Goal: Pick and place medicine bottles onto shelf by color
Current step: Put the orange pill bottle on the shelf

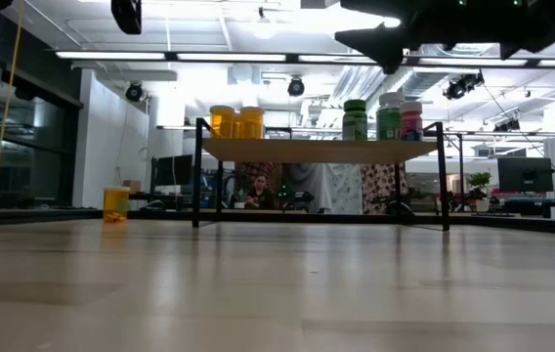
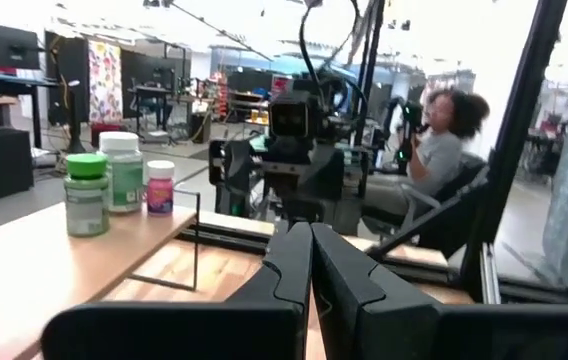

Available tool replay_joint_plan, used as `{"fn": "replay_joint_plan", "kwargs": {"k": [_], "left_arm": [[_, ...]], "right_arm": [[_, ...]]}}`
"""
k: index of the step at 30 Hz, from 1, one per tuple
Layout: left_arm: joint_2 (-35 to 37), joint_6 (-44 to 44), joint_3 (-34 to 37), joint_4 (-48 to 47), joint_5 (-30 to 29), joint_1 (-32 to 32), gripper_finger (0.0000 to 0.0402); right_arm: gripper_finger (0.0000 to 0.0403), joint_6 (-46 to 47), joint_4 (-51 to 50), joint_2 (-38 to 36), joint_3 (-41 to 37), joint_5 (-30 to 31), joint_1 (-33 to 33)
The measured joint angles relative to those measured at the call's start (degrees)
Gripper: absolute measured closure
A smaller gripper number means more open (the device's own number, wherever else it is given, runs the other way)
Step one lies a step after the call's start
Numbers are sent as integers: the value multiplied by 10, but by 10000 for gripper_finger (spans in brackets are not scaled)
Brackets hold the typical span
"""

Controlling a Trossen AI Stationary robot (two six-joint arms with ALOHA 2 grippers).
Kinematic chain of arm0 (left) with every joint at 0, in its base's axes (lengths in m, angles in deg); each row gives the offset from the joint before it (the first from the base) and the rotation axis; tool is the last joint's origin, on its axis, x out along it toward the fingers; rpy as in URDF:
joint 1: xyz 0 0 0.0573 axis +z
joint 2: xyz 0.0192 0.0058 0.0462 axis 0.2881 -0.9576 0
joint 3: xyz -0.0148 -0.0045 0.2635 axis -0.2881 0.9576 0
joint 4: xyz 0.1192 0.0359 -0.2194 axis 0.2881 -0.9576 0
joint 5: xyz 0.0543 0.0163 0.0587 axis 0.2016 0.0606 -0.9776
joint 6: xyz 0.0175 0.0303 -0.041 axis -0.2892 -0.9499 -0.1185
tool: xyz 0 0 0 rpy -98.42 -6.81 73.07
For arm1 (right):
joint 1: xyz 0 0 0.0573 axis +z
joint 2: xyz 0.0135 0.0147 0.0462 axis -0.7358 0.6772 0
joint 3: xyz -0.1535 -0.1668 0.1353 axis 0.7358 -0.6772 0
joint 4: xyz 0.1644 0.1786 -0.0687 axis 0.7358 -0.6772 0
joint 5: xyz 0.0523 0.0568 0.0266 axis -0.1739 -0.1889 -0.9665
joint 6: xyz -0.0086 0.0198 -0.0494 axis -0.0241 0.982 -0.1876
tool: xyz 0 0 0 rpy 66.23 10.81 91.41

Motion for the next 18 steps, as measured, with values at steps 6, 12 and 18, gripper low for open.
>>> {"fn": "replay_joint_plan", "kwargs": {"k": [6,12,18], "left_arm": [[-11,-22,0,6,1,-5,401],[-11,-23,0,3,1,-5,402],[-11,-29,0,0,0,-5,401]], "right_arm": [[107,-8,1,0,-1,0,4],[107,-15,-3,1,-1,0,3],[107,-14,1,1,-1,0,3]]}}
